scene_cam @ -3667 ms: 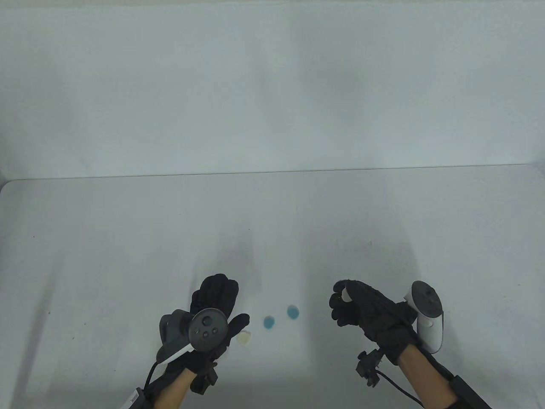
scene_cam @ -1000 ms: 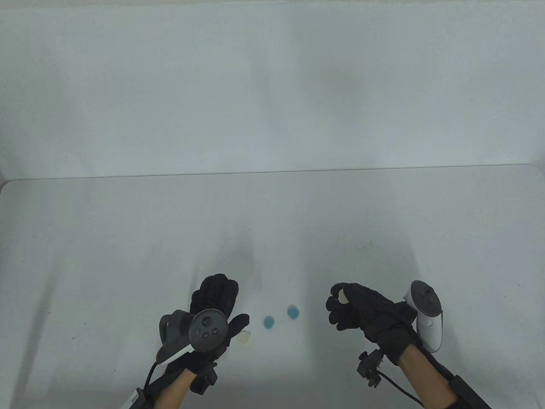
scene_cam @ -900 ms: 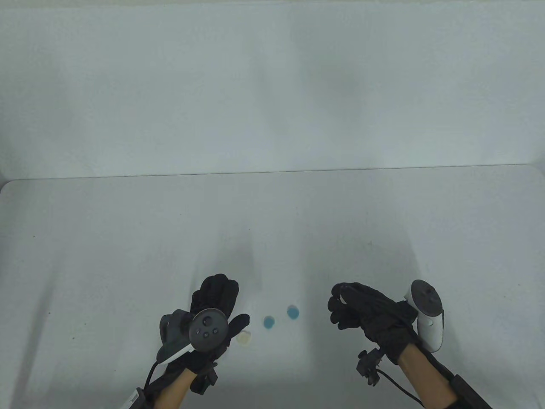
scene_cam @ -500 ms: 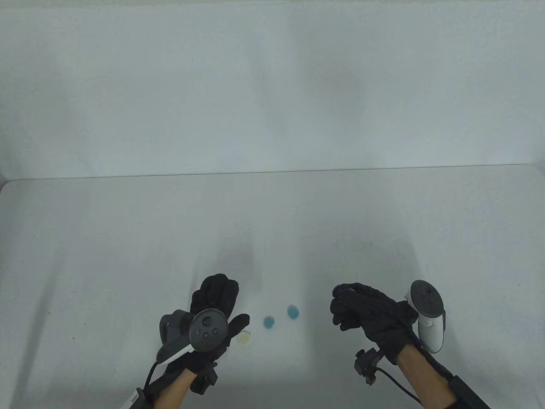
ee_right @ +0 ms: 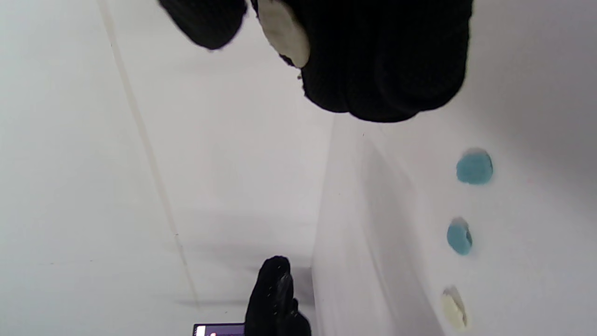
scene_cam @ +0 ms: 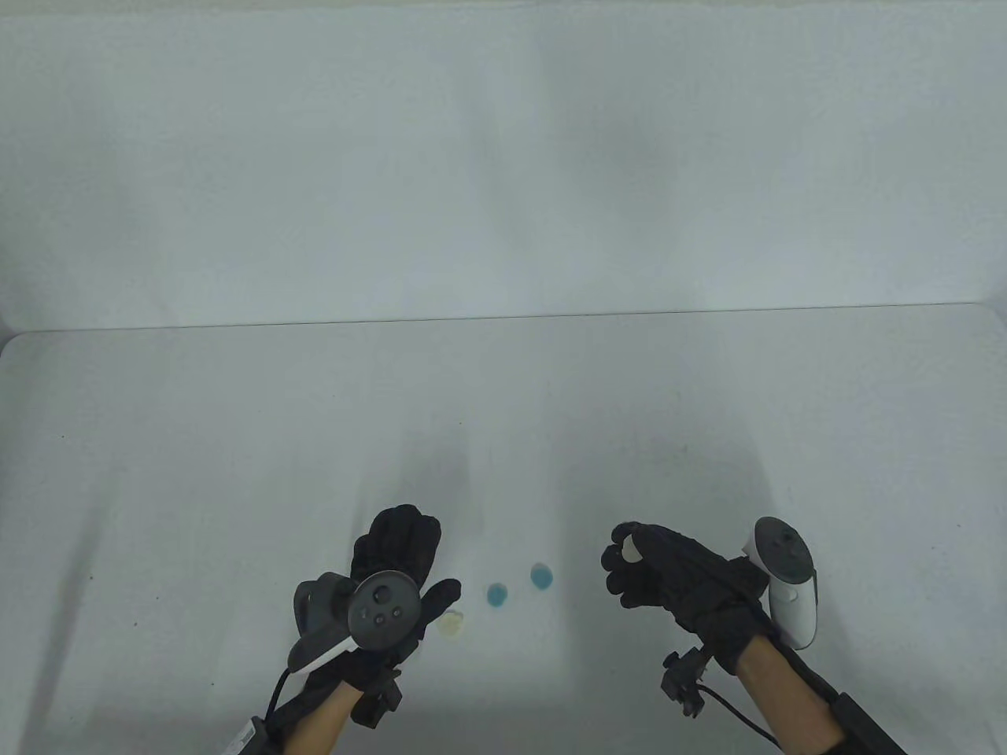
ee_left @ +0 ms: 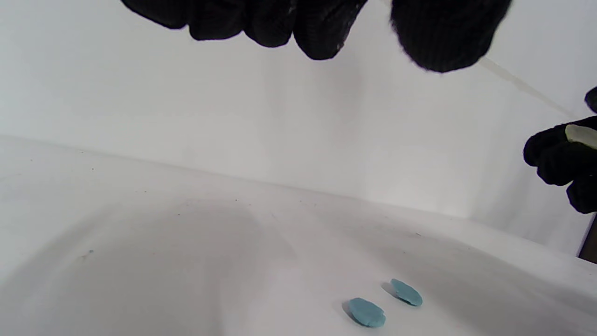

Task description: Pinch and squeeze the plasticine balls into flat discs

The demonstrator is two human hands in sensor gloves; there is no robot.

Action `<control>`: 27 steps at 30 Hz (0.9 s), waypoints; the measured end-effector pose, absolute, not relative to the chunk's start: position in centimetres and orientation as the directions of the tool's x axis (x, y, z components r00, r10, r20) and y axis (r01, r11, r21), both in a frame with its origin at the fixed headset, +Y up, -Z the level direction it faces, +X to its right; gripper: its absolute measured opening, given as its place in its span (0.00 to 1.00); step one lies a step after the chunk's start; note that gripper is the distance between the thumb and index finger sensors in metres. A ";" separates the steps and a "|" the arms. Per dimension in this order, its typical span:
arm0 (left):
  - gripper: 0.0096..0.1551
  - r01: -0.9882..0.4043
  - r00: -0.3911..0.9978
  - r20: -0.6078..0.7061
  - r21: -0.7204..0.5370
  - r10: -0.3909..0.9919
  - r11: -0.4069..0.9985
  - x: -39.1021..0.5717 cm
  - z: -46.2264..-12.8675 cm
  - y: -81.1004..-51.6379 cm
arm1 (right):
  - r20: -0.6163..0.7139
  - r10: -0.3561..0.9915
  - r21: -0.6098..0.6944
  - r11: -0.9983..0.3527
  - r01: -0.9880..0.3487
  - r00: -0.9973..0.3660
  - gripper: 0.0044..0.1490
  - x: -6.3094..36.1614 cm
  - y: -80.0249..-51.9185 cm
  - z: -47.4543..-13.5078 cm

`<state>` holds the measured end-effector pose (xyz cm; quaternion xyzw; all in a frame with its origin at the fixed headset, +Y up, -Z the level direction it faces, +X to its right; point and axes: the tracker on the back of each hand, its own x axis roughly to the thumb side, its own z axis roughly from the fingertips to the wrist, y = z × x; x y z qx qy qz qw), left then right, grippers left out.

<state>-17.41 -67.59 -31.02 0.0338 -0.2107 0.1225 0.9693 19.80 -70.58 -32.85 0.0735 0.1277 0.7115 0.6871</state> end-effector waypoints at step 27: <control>0.46 -0.280 0.868 0.438 0.038 0.236 0.959 -17.4 -30.7 -67.1 | 0.002 0.863 0.199 -0.495 -0.846 -0.505 0.36 16.9 -68.5 -35.5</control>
